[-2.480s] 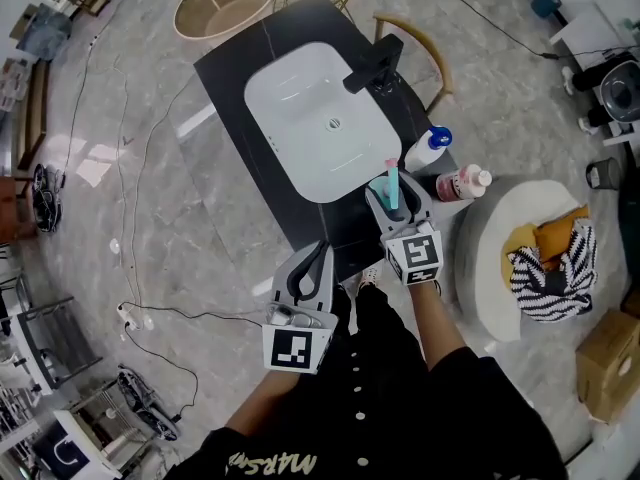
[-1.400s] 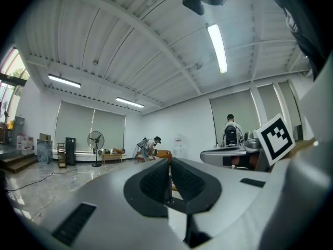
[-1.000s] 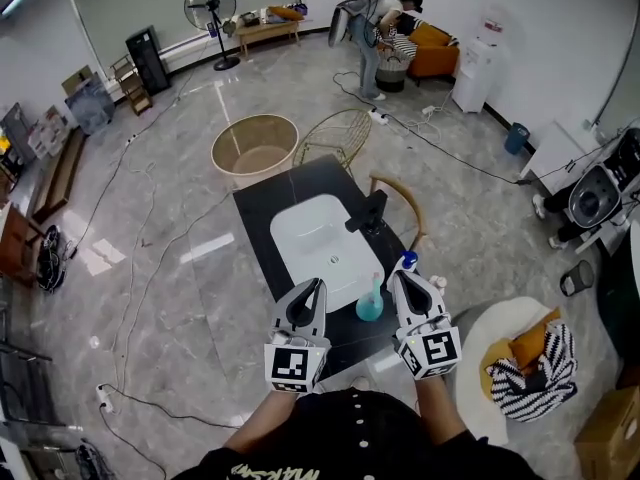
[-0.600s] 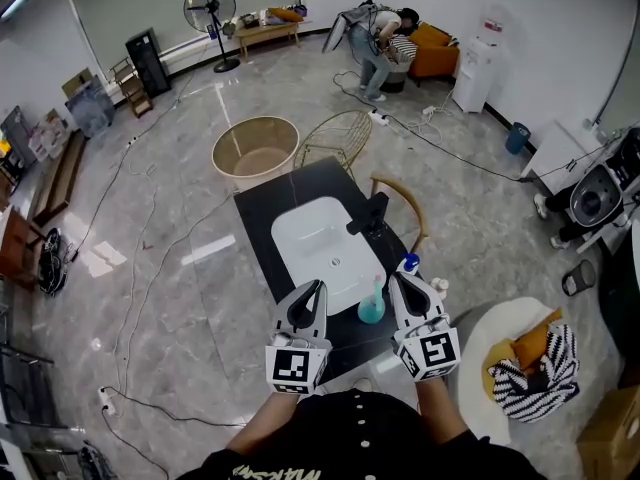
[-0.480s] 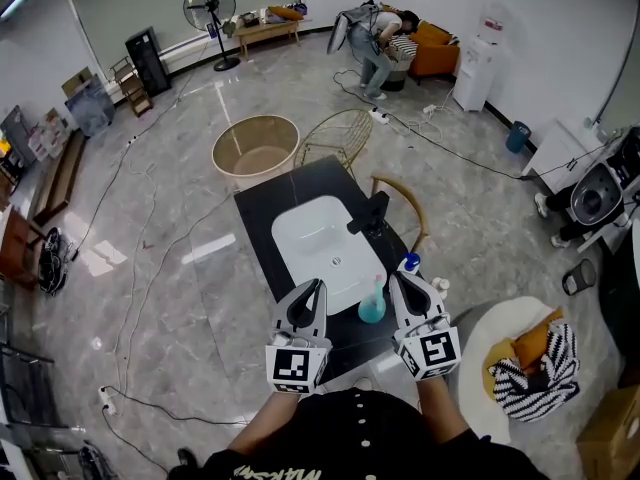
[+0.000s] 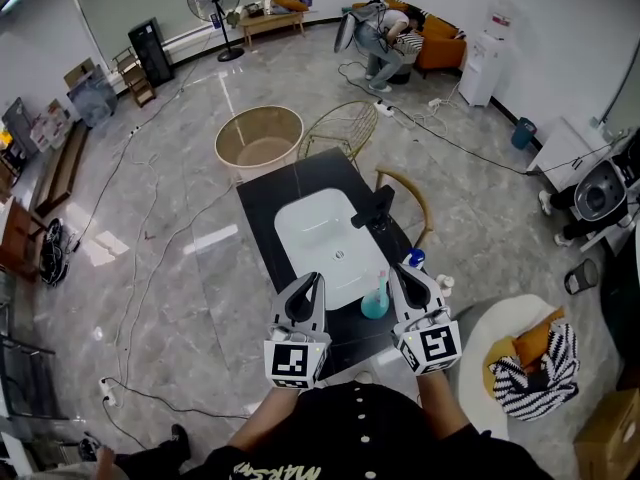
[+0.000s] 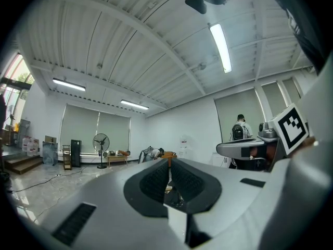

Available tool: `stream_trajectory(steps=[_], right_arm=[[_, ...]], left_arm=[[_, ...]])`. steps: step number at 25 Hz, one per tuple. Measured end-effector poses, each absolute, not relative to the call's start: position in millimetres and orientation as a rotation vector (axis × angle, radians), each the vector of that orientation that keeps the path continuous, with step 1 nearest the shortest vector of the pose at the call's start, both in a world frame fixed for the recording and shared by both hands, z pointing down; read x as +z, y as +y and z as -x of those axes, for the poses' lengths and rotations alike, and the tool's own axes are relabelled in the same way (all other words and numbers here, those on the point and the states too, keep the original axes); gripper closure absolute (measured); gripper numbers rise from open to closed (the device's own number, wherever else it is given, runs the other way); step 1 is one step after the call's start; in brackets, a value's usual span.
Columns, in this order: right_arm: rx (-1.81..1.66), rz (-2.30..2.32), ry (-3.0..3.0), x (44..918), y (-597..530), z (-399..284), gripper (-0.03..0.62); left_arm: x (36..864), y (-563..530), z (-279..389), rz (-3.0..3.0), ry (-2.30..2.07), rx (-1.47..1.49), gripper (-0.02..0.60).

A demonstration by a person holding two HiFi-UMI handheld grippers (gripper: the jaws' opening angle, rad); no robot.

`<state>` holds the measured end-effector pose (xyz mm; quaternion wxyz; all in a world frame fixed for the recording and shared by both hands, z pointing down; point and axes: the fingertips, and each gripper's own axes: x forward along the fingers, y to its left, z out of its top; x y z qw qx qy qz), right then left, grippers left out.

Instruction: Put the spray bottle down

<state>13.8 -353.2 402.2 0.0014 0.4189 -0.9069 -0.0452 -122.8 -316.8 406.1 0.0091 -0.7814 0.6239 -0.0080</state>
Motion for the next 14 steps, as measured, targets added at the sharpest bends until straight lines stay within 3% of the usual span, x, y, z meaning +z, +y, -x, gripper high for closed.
stream_trajectory(steps=[14], right_arm=[[-0.174, -1.28, -2.85, 404, -357, 0, 0.597]], left_arm=[[410, -321, 131, 2.442, 1.958, -0.032, 0.559]])
